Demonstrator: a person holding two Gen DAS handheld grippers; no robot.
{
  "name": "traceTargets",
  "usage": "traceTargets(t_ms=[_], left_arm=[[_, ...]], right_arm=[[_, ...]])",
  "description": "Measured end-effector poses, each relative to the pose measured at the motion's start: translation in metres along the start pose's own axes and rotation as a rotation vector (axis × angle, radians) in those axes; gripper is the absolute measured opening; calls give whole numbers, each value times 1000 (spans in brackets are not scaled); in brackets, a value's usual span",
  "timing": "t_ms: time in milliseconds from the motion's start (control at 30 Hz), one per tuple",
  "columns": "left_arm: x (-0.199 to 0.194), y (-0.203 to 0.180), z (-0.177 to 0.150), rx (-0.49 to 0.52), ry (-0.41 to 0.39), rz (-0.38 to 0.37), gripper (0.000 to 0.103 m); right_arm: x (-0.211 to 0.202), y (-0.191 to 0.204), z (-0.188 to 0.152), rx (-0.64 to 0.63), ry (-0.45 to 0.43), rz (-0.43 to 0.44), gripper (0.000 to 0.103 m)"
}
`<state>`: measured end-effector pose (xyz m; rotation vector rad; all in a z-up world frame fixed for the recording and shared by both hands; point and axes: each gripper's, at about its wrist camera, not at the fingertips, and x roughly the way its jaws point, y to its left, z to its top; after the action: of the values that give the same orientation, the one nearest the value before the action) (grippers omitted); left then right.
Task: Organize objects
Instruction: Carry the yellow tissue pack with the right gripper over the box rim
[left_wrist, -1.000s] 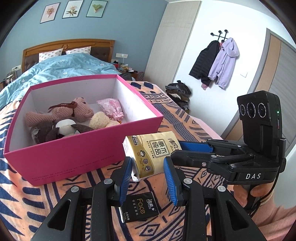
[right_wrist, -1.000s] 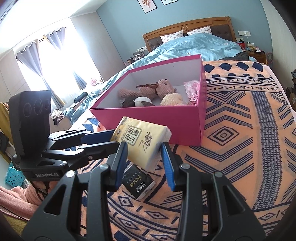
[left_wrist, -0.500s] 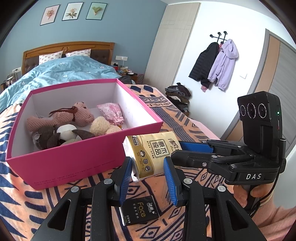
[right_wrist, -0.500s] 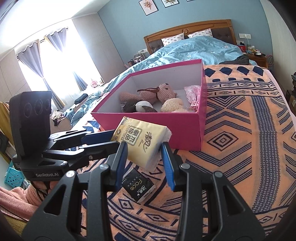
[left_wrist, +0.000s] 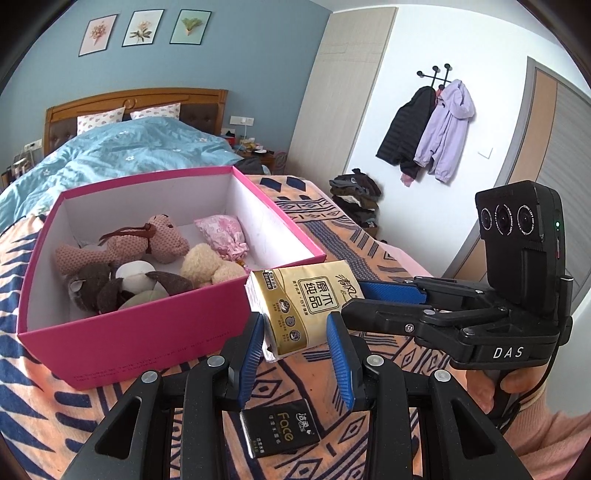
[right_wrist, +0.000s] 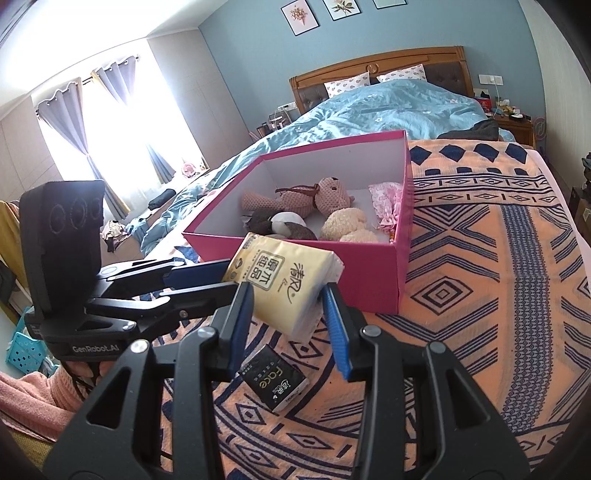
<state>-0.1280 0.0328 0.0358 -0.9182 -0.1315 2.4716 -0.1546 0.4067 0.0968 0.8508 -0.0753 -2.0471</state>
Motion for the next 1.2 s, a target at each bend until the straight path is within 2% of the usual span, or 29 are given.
traceTargets(t_ms=[1200], left_arm=[[0,4,16,6,-30,14,34]], right_arm=[[0,1,18,-23,-32,-1,42]])
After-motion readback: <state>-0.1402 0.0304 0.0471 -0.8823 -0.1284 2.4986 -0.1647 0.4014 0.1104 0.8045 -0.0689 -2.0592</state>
